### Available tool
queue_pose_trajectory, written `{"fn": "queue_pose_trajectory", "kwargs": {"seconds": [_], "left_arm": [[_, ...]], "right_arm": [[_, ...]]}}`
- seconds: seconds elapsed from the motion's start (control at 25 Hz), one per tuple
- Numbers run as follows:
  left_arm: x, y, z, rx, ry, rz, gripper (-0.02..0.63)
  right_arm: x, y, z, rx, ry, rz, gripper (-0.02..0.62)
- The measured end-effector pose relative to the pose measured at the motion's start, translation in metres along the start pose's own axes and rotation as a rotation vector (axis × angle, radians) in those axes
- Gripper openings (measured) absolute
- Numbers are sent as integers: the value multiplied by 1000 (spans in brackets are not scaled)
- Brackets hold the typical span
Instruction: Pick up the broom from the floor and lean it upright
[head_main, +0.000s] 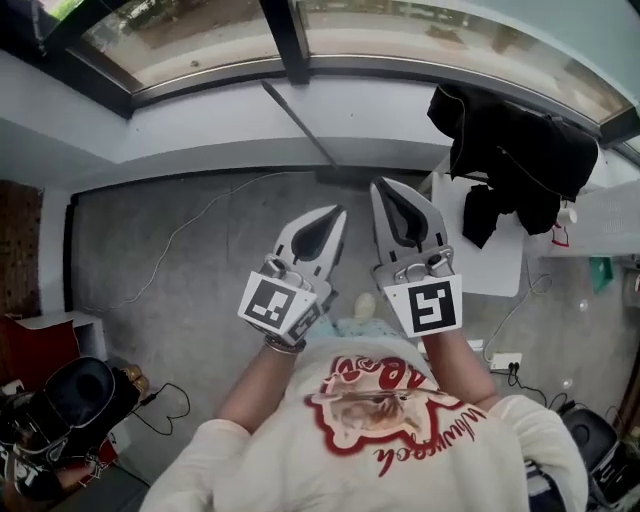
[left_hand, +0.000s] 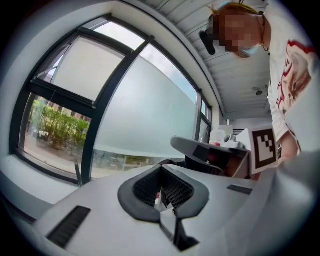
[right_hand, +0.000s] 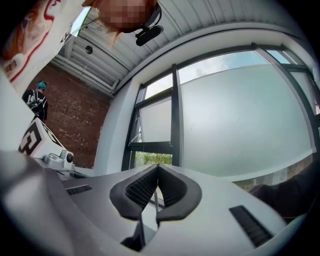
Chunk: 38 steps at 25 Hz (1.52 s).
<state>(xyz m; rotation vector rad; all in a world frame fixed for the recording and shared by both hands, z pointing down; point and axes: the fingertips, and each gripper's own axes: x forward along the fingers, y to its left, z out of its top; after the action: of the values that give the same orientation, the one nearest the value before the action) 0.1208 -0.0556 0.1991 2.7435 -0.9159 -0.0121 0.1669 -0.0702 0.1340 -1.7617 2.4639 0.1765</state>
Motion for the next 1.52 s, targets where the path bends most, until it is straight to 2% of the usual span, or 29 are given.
{"fn": "queue_pose_trajectory", "kwargs": {"seconds": [0.2, 0.36, 0.52, 0.68, 0.76, 0.84, 1.0, 1.12, 1.24, 1.36, 1.52], "left_arm": [[-58, -26, 33, 92, 4, 21, 20], [-90, -32, 45, 116, -24, 17, 20], [-137, -38, 48, 147, -69, -61, 20], [-185, -60, 30, 138, -51, -183, 20], [-211, -68, 22, 122, -37, -236, 20], [-240, -71, 14, 110, -23, -268, 20], [-274, -65, 3, 52, -1, -259, 20], [-287, -79, 11, 74, -50, -265, 20], [-288, -92, 23, 107, -82, -237, 20], [-288, -114, 25, 121, -93, -197, 20], [-272, -163, 16, 105, -122, -144, 20]], "right_arm": [[-16, 43, 51, 10, -56, 33, 25], [-38, 78, 60, 4, -38, 37, 25], [-67, 121, 67, -32, -24, -25, 25], [-116, 155, 71, -73, 6, -150, 25], [-138, 174, 65, -62, 29, -210, 25], [-154, 204, 56, -59, 57, -226, 25], [-169, 252, 47, -78, 108, -182, 25], [-173, 266, 51, -54, 112, -129, 25], [-174, 266, 65, -12, 71, -94, 25], [-192, 258, 85, -22, 22, -56, 25], [-240, 232, 87, -26, 39, -5, 25]]}}
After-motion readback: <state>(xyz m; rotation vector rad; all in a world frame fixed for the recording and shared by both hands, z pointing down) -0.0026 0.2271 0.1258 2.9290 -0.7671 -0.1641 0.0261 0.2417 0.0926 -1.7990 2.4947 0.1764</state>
